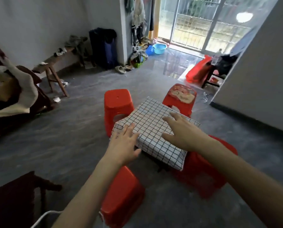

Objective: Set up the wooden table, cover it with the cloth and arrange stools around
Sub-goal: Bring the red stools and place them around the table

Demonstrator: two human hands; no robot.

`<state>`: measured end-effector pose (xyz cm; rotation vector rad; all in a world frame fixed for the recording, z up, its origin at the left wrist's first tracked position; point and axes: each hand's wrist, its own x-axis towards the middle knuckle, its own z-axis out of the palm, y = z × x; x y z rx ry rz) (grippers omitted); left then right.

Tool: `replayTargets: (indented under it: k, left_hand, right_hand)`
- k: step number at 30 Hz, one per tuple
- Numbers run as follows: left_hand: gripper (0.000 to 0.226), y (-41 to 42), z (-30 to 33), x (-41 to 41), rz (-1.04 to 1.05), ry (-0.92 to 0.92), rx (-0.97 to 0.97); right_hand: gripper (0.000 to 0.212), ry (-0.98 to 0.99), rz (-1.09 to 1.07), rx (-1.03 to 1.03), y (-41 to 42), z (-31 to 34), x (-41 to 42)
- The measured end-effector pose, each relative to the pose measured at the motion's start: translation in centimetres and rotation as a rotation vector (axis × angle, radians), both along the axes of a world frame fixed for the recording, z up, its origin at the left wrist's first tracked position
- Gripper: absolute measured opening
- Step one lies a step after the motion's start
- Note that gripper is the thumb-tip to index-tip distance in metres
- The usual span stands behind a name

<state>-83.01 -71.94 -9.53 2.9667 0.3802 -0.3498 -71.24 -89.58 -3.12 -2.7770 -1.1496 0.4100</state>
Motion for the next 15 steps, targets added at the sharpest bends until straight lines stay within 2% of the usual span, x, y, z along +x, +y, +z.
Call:
replayTargets:
  k: [7, 12, 15]
  left_hand:
    - [0.067, -6.4, -0.9, 2.2, -0.321, -0.020, 0.056]
    - [0.068, -6.6, -1.5, -1.0, -0.396, 0.000, 0.100]
    - [0.067, -6.6, -2.4, -3.6, -0.412, -0.025, 0.049]
  right_hand:
    - [0.068, -0.048, -0.269, 0.079, -6.5, 0.3, -5.0]
    - [0.068, -0.021, -0.401, 0.072, -9.1, -1.4, -10.4]
    - [0.065, 0.023, -0.436, 0.082, -9.9, -3.5, -13.9]
